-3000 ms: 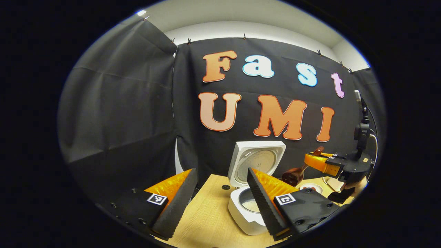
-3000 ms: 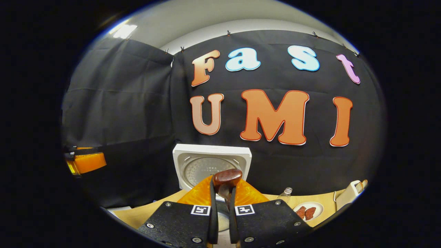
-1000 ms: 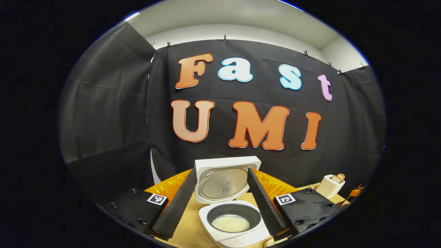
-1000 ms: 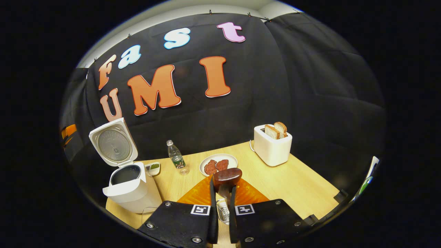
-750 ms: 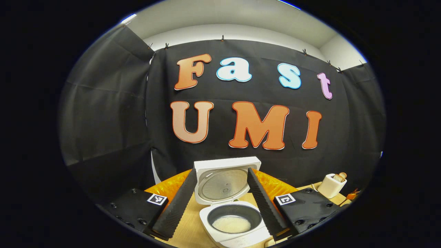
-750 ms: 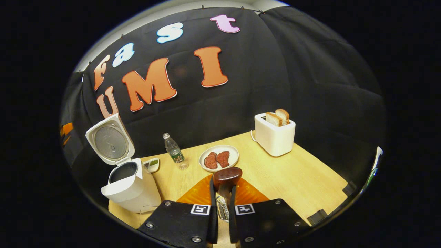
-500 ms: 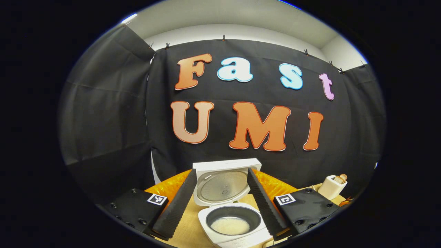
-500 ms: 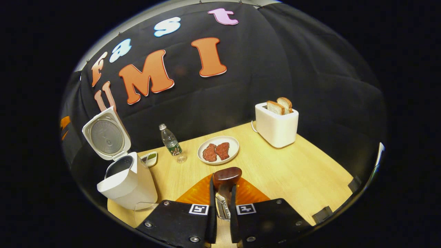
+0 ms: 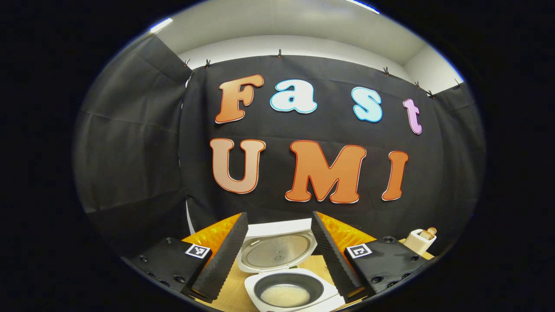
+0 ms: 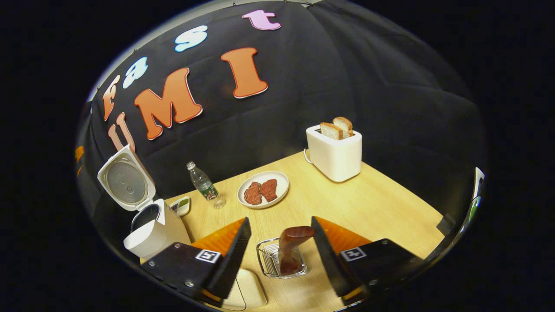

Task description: Close the left gripper, press the button to open the rice cooker; take a wooden spoon from the chopstick holder with the right hand, scoop a spoonful of rice and pour it into the rice cooker, then put the wooden spoon back into the chopstick holder.

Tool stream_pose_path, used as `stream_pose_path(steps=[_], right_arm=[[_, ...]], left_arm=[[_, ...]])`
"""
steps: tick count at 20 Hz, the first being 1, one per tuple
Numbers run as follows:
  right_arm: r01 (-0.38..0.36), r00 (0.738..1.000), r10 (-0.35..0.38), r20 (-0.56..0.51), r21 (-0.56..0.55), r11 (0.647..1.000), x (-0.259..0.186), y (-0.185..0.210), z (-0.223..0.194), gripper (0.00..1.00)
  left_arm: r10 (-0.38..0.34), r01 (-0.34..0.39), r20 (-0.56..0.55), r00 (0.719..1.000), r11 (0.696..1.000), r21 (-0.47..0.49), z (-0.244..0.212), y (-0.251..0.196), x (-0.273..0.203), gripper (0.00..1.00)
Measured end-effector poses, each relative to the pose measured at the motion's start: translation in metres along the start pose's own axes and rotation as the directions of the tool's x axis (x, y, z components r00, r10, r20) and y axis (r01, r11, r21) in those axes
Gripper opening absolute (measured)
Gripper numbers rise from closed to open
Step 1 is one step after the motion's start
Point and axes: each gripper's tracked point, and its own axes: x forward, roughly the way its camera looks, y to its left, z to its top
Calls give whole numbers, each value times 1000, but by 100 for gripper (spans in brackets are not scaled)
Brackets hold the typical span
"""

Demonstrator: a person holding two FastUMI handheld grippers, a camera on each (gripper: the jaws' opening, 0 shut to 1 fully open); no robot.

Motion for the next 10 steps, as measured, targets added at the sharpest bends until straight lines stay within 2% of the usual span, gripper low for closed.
stream_pose_path(steps=[1, 7, 10], right_arm=[[11, 1000, -11, 21, -3, 1000, -3, -5, 8, 95], [49, 995, -50, 82, 16, 999, -21, -28, 33, 95], [70, 993, -71, 98, 12, 997, -28, -38, 39, 95]], left_arm=[[-1, 1, 9, 1000, 1000, 3, 6, -1, 4, 97], [-14, 14, 38, 999, 1000, 3, 37, -11, 41, 98], [0, -3, 60, 998, 999, 49, 55, -14, 61, 98]])
